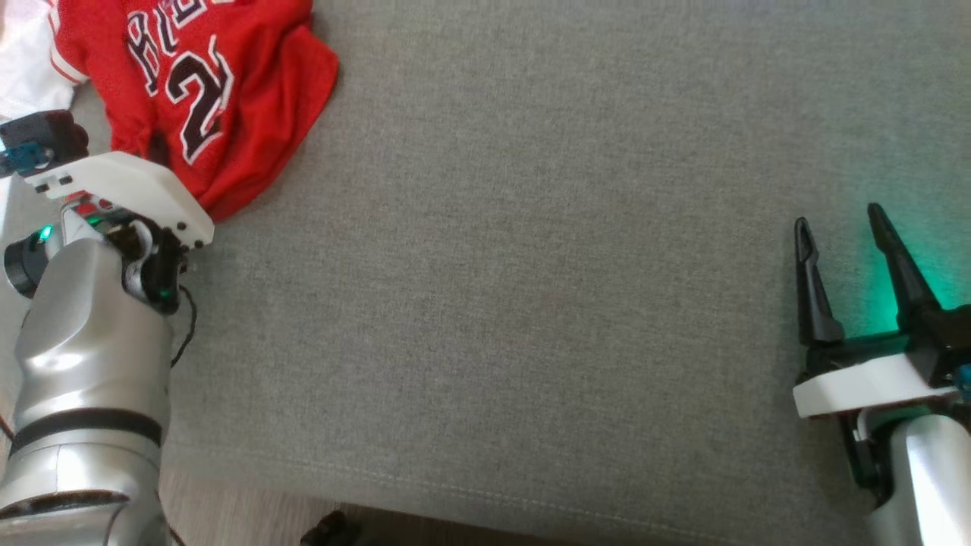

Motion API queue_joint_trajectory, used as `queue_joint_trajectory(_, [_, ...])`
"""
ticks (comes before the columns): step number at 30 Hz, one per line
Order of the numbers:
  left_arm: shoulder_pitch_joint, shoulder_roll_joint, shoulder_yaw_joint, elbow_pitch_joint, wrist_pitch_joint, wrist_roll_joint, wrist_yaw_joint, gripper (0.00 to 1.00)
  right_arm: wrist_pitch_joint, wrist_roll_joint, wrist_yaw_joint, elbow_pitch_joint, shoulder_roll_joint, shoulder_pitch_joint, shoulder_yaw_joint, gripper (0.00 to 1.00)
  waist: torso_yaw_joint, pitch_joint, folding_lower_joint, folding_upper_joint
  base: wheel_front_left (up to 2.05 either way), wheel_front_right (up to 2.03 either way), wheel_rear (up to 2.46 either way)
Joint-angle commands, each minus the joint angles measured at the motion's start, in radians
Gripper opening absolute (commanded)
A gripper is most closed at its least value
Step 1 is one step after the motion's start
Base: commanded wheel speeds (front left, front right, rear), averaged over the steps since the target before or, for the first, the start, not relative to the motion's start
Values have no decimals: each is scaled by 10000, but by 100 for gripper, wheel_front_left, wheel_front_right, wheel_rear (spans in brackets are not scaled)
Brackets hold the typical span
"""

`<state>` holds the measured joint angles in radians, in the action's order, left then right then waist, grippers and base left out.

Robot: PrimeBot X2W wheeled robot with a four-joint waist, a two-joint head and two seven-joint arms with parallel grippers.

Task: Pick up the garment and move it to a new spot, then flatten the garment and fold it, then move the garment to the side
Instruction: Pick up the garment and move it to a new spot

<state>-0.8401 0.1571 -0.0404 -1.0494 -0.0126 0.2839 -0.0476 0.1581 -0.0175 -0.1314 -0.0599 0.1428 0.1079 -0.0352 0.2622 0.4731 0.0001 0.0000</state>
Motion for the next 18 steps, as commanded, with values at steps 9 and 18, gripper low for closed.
queue_joint_trajectory(9, [-257, -332, 267, 2191, -353, 1192, -803, 0, 458, 314, 7, -502, -497, -360, 266, 100, -210, -1458, -1, 0, 0, 0, 0])
queue_joint_trajectory(18, [1198, -888, 2111, 6683, 1180, 2258, -827, 0, 839, 560, 7, -1161, -839, -417, 357, 100, -1183, -2296, -1, 0, 0, 0, 0])
